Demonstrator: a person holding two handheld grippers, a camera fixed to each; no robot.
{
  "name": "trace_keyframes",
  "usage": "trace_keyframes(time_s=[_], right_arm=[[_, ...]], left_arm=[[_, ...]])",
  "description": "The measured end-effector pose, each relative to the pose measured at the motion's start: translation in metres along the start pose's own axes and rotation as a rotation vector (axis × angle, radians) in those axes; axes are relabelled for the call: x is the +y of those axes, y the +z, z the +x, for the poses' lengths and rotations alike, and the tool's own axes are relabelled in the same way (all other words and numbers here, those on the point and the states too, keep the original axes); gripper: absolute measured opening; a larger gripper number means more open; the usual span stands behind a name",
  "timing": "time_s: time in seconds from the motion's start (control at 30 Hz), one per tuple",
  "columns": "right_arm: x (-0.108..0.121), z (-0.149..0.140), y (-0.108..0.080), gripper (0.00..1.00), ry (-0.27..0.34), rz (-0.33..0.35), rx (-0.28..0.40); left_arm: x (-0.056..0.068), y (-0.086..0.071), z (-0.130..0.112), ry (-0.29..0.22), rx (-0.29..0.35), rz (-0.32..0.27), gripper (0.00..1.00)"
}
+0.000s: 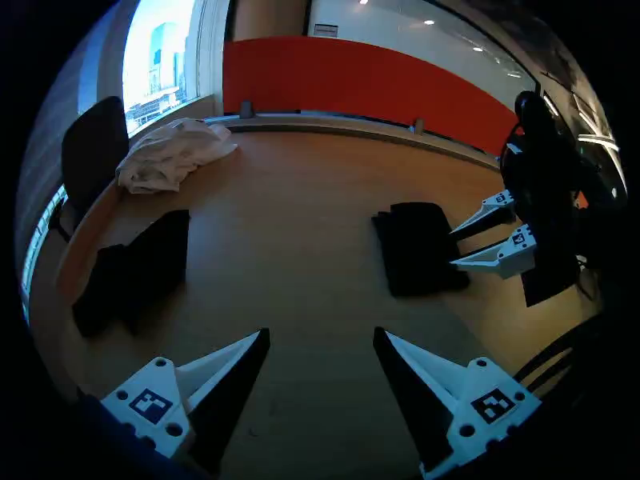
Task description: Fold towel
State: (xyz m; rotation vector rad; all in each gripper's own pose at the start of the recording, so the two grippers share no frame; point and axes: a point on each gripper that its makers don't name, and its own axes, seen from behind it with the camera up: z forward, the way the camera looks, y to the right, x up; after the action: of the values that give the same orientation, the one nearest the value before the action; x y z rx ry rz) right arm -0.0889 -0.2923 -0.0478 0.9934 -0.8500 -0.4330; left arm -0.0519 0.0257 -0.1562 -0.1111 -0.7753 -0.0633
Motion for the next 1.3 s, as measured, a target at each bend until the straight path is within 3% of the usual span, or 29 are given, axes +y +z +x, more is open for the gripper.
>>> trace_keyframes(time_s=[0.2, 1.3], right_arm=[[0.005, -0.012, -0.006, 0.81, 0.023, -0.018, -0.003], [0.004, -0.069, -0.007, 0.8, 0.098, -0.085, -0.077]], left_arm=[[0.0, 0.0, 0.001, 0.001, 0.001, 0.002, 0.96], [-0.001, 0.004, 0.007, 0.002, 0.033, 0.012, 0.96]])
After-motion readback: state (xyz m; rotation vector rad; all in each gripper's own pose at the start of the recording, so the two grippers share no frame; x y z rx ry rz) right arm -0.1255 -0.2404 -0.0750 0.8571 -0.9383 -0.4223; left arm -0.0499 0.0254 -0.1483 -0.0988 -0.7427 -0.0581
